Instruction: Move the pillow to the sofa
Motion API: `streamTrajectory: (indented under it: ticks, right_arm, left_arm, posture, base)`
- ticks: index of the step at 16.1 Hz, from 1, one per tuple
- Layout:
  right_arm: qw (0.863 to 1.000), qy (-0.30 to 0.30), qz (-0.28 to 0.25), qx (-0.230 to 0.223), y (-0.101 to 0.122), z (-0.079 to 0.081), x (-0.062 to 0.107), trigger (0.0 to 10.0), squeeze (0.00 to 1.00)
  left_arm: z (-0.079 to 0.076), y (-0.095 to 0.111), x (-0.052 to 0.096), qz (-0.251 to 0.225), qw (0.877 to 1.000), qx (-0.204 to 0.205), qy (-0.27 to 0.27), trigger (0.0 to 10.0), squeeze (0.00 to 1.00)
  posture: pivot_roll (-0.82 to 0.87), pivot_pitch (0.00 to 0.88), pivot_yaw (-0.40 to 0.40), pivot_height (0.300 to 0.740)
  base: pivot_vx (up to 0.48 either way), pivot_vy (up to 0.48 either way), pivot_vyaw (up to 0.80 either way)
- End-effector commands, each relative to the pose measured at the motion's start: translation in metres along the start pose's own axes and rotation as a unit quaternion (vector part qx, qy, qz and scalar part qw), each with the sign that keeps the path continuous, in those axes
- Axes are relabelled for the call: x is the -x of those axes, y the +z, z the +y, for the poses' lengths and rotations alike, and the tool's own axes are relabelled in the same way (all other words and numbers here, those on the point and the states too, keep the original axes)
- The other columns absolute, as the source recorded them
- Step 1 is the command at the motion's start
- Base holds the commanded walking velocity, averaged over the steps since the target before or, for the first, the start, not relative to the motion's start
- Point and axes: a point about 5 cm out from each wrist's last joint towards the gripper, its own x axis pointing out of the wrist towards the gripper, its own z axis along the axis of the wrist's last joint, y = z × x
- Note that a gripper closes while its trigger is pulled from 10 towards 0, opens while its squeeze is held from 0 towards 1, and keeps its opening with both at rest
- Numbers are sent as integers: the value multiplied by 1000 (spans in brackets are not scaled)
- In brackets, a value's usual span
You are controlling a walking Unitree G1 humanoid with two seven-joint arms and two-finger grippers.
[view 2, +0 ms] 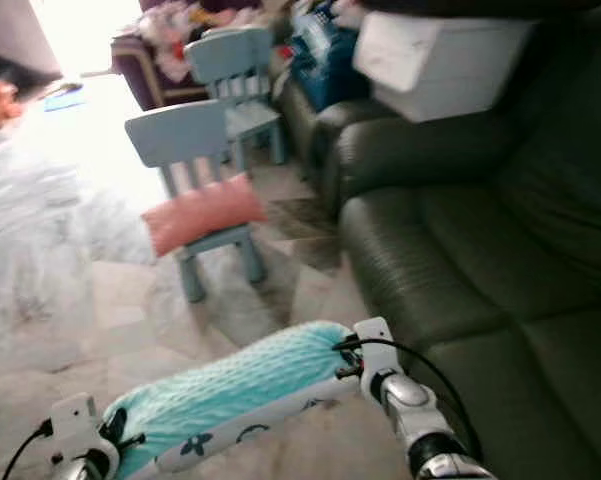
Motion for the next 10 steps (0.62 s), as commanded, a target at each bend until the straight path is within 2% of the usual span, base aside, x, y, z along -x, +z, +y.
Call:
streamTrajectory:
  ticks: [1, 6, 7, 10]
  right_arm:
    - [1000, -15, -10, 1, 10, -5, -1, 10000, 0]
    - [999, -33, 10, -3, 5, -12, 1, 10000, 0]
    - [999, -45, 17, -21, 3, -14, 1, 10000, 0]
    - [998, -57, 25, -15, 4, -7, -3, 10000, 0]
  left_arm:
    - [18, 6, 1, -2, 999, -7, 32, 10000, 0]
    - [27, 10, -3, 19, 998, -4, 57, 10000, 0]
    - [28, 6, -3, 33, 998, -14, 60, 10000, 0]
    - [32, -7, 0, 81, 993, -31, 82, 10000, 0]
  posture:
    - [-186, 18, 39, 740]
    - [-189, 3, 48, 740]
    - [-199, 0, 54, 740]
    - [-206, 0, 62, 740]
  base:
    - [0, 0, 0]
    - [0, 0, 0]
    - [0, 0, 0]
    - [0, 0, 0]
